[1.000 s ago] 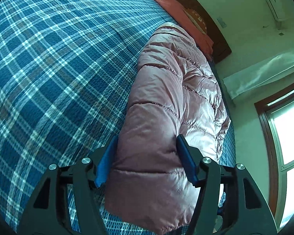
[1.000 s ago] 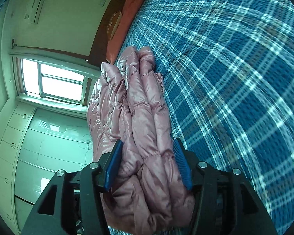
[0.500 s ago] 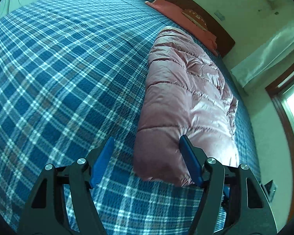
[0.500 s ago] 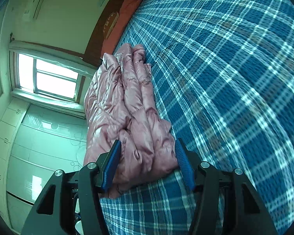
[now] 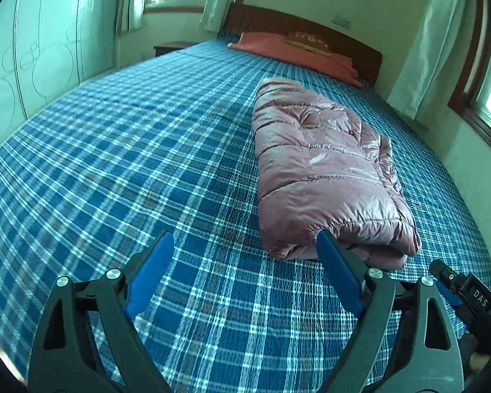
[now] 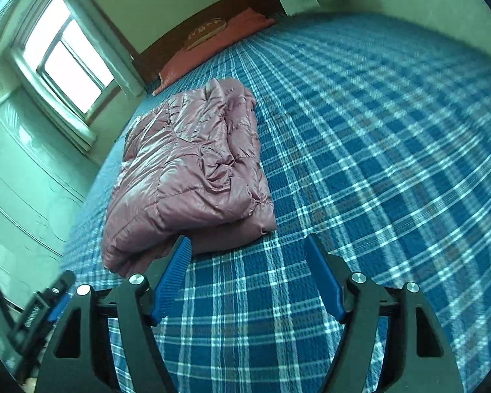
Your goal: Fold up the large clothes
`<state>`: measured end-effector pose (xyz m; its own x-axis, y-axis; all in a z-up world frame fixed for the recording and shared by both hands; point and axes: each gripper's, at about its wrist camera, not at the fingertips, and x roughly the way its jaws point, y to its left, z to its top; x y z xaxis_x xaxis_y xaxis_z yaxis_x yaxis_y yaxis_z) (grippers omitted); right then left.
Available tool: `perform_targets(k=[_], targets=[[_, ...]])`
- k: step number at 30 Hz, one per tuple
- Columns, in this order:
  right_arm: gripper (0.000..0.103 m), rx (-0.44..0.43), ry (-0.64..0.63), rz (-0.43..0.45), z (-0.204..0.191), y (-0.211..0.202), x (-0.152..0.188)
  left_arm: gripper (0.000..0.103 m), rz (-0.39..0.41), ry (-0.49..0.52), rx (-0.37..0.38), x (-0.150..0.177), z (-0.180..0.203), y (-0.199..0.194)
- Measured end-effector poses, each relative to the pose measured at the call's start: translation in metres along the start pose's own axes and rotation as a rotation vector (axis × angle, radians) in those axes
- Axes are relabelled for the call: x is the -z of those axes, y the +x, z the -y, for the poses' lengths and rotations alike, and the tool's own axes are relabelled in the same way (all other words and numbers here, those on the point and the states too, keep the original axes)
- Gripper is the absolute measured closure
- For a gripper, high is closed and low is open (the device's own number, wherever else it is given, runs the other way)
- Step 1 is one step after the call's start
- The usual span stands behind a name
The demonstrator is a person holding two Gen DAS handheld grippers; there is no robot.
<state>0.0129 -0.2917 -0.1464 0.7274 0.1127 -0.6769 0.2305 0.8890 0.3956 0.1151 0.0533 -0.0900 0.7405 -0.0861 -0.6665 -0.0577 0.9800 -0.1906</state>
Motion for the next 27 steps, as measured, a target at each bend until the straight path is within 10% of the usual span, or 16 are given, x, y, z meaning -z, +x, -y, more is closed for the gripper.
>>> perform_targets(k=[27], targets=[[0.024, 0.117, -0.291, 0.175, -0.091, -0.070, 0.000, 0.004, 0.128, 0.112, -0.065, -0.008, 0.023, -0.081]])
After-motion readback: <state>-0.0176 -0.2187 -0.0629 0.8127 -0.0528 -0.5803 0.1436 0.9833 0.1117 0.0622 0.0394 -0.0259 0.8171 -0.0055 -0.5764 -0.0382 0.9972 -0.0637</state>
